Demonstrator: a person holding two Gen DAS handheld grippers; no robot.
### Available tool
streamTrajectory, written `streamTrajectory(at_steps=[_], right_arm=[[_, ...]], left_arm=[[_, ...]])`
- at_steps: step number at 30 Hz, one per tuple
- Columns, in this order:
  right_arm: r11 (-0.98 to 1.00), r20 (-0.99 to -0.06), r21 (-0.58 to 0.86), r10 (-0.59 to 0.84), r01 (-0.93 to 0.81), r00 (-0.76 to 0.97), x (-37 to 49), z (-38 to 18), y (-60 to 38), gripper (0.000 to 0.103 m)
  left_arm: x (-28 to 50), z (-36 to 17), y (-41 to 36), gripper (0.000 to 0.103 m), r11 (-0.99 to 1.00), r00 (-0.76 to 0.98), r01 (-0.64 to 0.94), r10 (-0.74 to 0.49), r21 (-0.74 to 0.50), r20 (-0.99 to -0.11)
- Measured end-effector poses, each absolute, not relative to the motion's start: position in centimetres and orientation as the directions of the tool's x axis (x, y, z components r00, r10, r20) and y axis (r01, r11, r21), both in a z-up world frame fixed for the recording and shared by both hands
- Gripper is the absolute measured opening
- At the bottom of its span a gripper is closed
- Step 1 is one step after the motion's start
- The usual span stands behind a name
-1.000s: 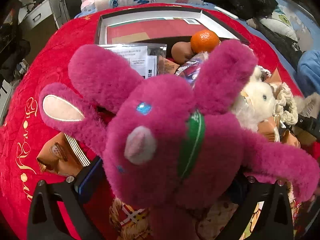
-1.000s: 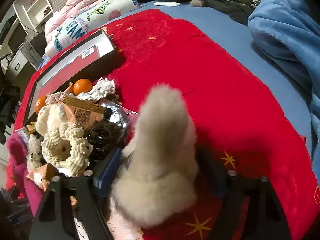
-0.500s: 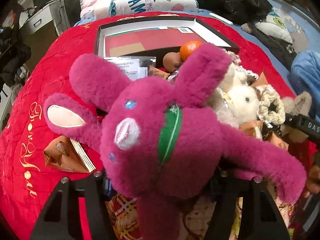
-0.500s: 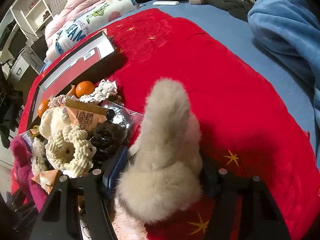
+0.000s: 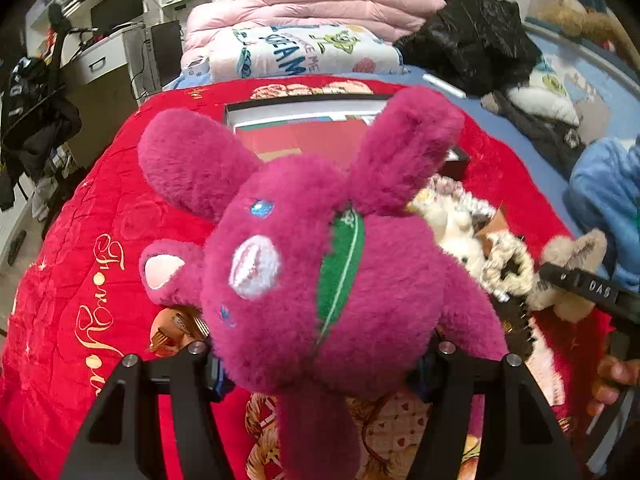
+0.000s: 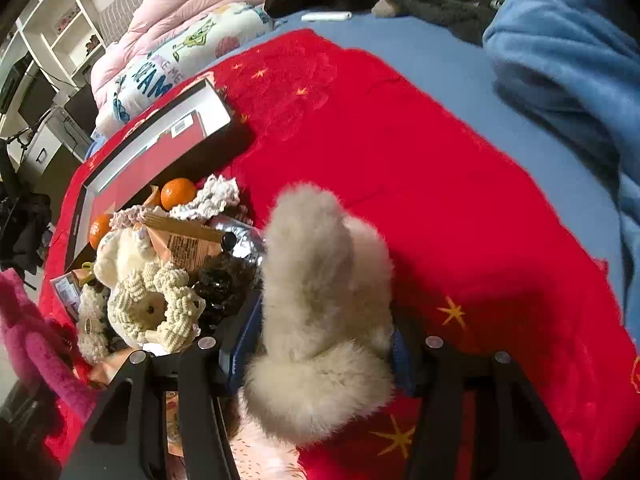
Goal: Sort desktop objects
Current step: 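Lift the rabbit with the left gripper while the right gripper grasps the beige fluffy plush, then carry the rabbit and beige plush over the black-framed tray with both grippers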
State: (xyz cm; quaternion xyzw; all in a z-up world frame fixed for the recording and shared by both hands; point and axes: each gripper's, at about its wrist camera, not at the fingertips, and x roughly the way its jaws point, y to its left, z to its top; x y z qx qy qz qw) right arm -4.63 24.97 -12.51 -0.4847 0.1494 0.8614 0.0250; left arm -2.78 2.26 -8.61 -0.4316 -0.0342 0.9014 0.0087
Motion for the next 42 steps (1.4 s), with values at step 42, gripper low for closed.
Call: streamTrajectory(at_steps=[42], right_arm=[[-0.945, -0.57, 0.274, -0.31, 0.179, -0.761, -2.0, -3.6, 19.7, 0.054]], left_arm=[[-1.6, -0.4, 1.8, 0.066, -0.999, -0.77, -0.013, 0.037, -0.042, -0.637]])
